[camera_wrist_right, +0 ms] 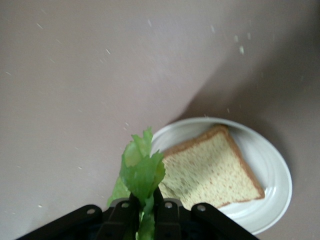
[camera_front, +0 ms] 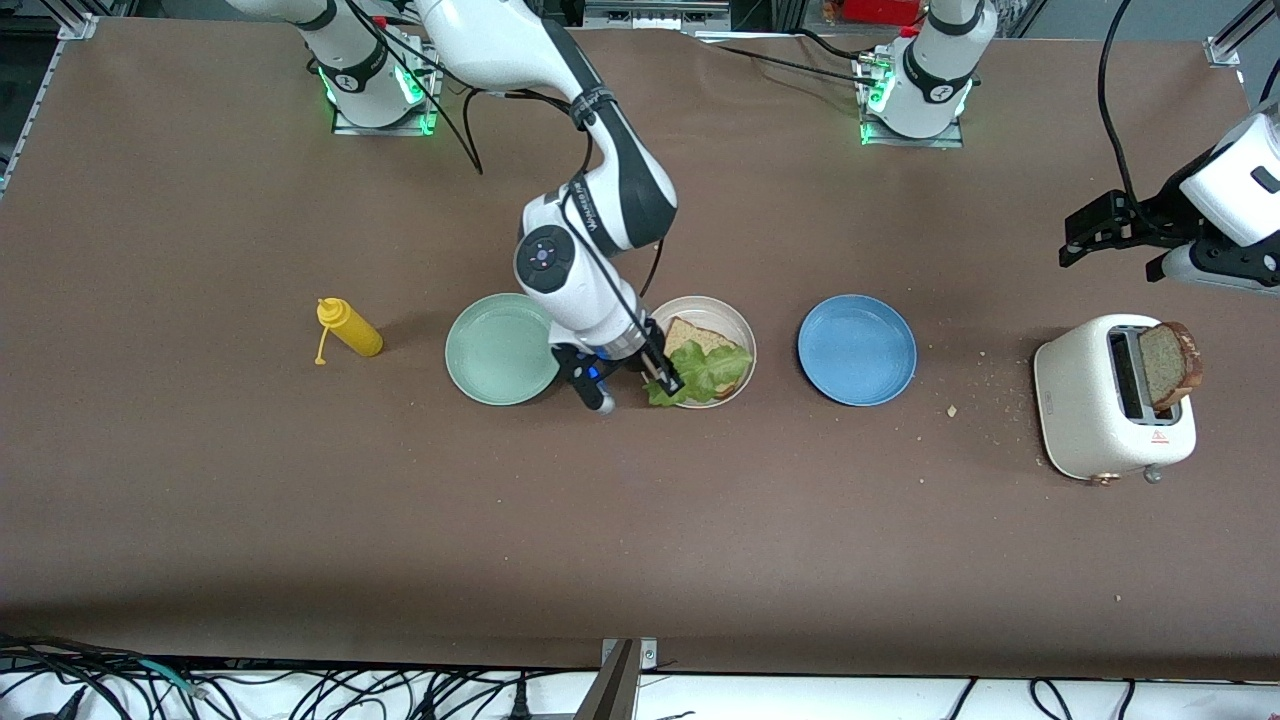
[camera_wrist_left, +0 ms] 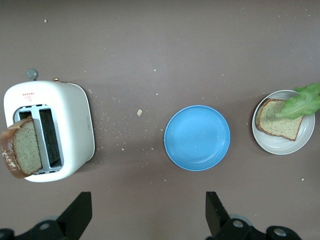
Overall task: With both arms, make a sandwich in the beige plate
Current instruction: 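Carry the lettuce to the beige plate and lower it onto the bread, then open the right gripper and release the lettuce on the bread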
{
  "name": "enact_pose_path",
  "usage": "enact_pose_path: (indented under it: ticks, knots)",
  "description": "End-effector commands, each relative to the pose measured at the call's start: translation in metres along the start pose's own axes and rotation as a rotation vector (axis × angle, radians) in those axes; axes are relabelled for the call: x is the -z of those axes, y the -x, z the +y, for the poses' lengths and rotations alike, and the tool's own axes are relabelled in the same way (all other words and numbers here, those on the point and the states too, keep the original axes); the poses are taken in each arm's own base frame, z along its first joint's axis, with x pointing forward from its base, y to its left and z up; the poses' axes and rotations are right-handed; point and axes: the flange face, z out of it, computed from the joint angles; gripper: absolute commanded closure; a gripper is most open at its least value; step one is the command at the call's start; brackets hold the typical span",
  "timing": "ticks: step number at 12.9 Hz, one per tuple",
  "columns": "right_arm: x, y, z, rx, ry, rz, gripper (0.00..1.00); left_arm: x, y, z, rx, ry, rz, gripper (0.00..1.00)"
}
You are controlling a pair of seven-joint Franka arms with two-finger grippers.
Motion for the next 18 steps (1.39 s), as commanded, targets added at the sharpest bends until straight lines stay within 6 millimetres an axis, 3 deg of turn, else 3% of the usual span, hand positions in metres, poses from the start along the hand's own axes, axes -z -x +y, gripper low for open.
enact_pose_path:
  ticks: [1,6,7,8,9,11,13,18]
  knots:
    - [-0.012,0.016,0.013,-0.007,0.023,0.008,1.0,0.005,-0.002,0.001,-0.001,0.02,0.002,0.0]
    - [-0.037,0.015,0.03,0.03,0.037,0.067,1.0,0.006,-0.002,0.0,-0.001,0.02,0.004,0.0]
    - [-0.037,0.012,0.029,0.02,0.035,0.065,0.69,0.007,-0.002,0.0,-0.002,0.02,0.005,0.0]
    - [-0.037,0.013,0.029,0.012,0.035,0.065,0.13,0.007,-0.001,-0.001,-0.004,0.02,0.005,0.0]
    - [-0.035,0.015,0.029,0.013,0.034,0.062,0.03,0.006,-0.001,-0.001,-0.005,0.02,0.004,0.0]
    - [-0.026,0.012,0.024,0.015,0.034,0.059,0.01,0.006,-0.001,-0.002,-0.004,0.018,0.004,0.0]
    - [-0.001,0.0,0.018,0.012,0.067,0.059,0.01,0.006,-0.001,-0.001,0.001,0.018,0.004,0.0]
    - [0.118,-0.056,0.003,0.083,0.188,0.036,0.01,0.005,-0.002,0.0,-0.002,0.018,0.002,0.0]
